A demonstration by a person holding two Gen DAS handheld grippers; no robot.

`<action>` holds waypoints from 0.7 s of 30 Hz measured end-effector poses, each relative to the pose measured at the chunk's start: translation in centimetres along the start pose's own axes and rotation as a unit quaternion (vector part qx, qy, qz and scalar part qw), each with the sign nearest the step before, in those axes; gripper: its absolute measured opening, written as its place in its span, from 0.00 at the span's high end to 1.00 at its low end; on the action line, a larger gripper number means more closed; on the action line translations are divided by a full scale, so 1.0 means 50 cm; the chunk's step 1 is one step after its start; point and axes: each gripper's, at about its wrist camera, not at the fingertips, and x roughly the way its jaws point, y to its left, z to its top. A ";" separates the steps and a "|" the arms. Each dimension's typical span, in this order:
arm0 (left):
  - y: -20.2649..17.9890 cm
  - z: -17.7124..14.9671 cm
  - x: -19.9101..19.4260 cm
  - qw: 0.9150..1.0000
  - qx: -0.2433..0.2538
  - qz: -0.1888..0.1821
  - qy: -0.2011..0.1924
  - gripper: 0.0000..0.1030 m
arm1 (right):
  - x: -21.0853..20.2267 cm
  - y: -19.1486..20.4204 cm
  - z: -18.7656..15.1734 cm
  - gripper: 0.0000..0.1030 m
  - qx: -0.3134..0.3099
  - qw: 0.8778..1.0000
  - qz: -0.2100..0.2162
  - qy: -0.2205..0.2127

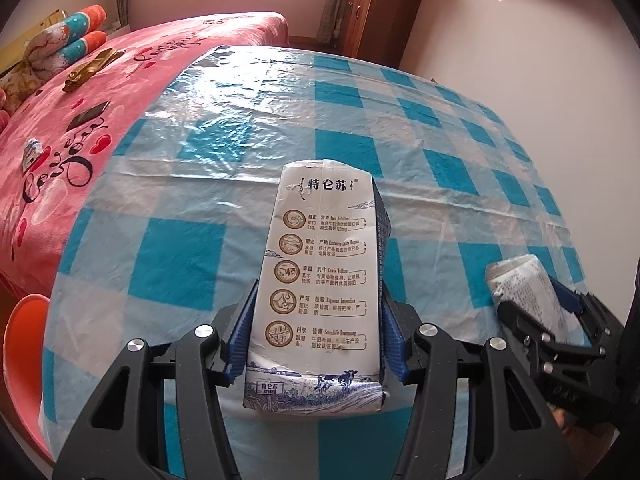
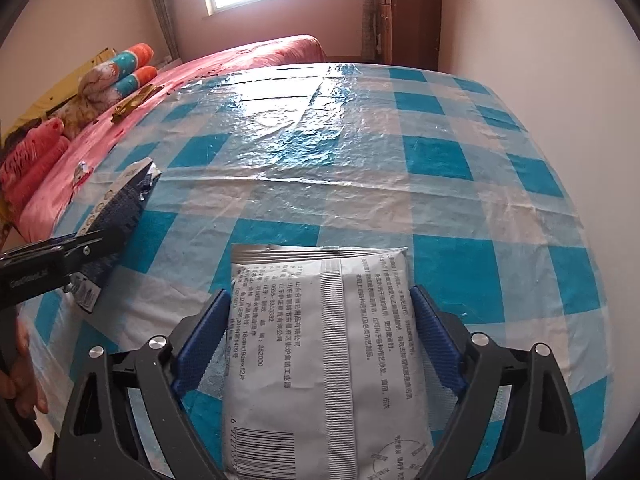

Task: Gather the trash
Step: 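Hold the milk carton in the left gripper while the right gripper grasps the white printed packet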

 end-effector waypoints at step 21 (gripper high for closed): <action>0.060 -0.052 -0.053 0.999 -0.008 -0.047 -0.017 0.46 | -0.012 0.010 0.000 0.23 -0.007 0.999 0.031 -0.011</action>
